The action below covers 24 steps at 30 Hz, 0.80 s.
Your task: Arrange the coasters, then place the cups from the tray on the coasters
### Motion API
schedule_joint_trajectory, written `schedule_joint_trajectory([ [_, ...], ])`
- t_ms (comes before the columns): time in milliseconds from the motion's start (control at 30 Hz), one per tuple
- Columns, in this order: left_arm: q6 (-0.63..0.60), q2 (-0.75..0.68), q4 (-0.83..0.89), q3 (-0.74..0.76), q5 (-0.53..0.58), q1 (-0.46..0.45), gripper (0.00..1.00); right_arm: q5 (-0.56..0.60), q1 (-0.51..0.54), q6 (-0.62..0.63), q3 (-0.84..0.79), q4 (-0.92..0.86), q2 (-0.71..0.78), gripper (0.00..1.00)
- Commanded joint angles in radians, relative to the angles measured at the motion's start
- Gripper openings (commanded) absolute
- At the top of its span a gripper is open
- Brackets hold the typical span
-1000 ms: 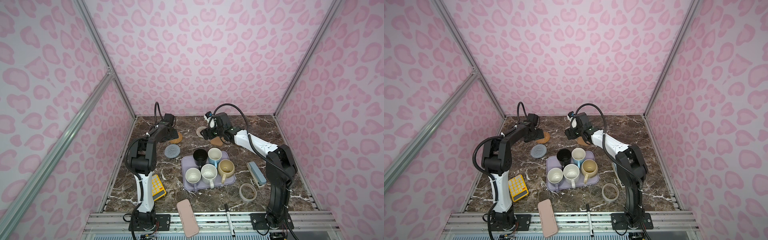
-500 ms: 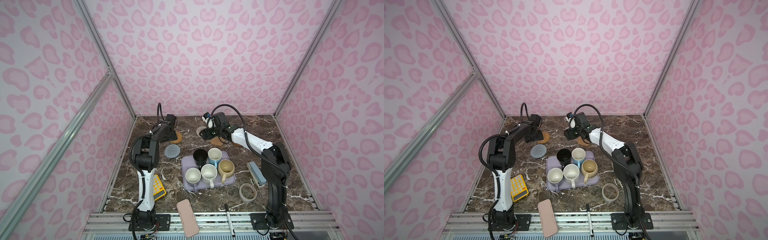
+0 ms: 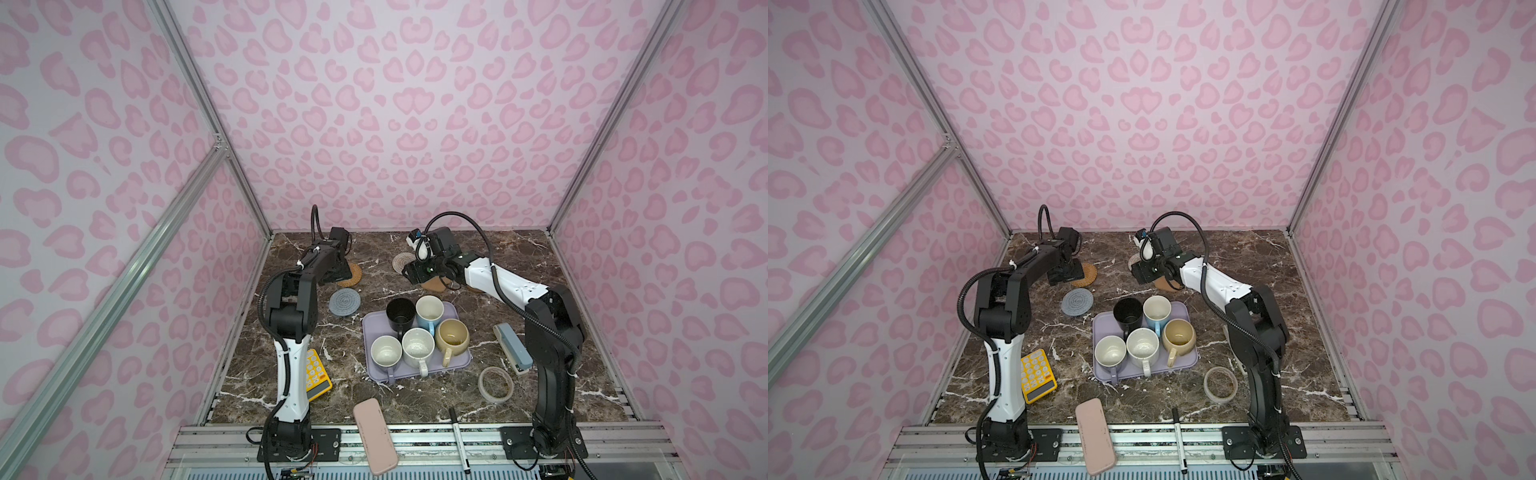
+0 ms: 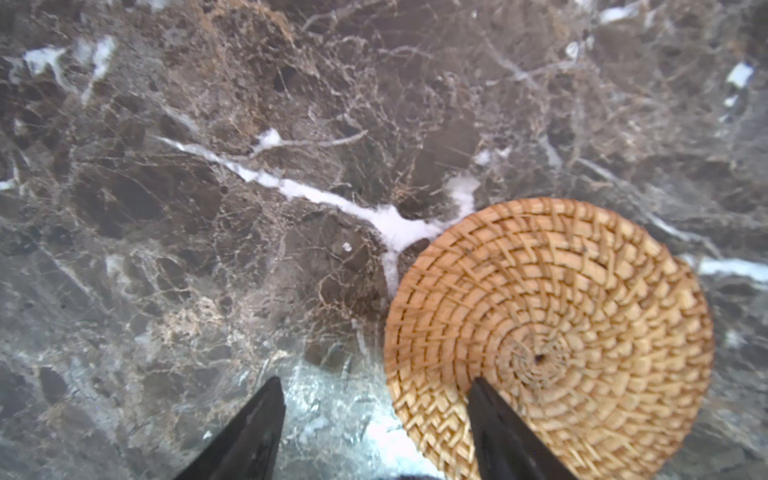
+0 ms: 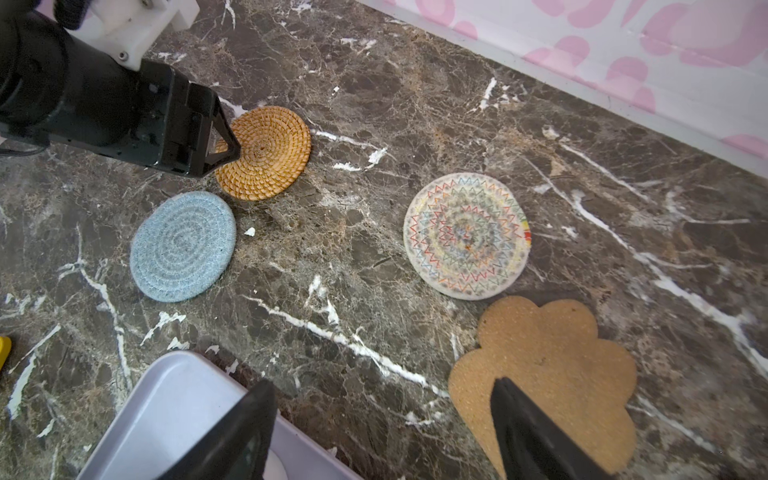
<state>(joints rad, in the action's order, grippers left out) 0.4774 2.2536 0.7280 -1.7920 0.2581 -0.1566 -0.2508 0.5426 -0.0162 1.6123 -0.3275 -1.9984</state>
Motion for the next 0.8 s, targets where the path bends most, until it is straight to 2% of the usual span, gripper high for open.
schedule_joint_trajectory([
  [0,0.004,-0.043,-0.020,-0.031,-0.034,0.000,0.77,-0.001,-0.005,0.007,0.007,-0.002,0.013,0.83],
  [100,0.007,-0.083,-0.049,-0.025,-0.051,0.000,0.81,-0.005,-0.019,0.002,0.019,-0.009,0.022,0.83],
  [267,0.032,-0.228,-0.099,0.122,-0.040,-0.011,0.82,-0.024,-0.037,-0.001,0.023,-0.016,0.044,0.83],
  [433,0.040,-0.355,-0.180,0.323,-0.198,-0.041,0.74,-0.040,-0.046,-0.008,0.062,-0.033,0.030,0.83],
  [500,0.038,-0.389,-0.210,0.387,-0.215,-0.065,0.72,-0.043,-0.046,-0.013,0.075,-0.035,0.022,0.82],
  [567,0.038,-0.406,-0.228,0.438,-0.220,-0.090,0.68,-0.052,-0.046,-0.018,0.075,-0.024,0.014,0.82],
  [767,0.046,-0.391,-0.266,0.546,-0.228,-0.124,0.67,-0.056,-0.039,-0.027,0.104,-0.060,-0.015,0.80],
])
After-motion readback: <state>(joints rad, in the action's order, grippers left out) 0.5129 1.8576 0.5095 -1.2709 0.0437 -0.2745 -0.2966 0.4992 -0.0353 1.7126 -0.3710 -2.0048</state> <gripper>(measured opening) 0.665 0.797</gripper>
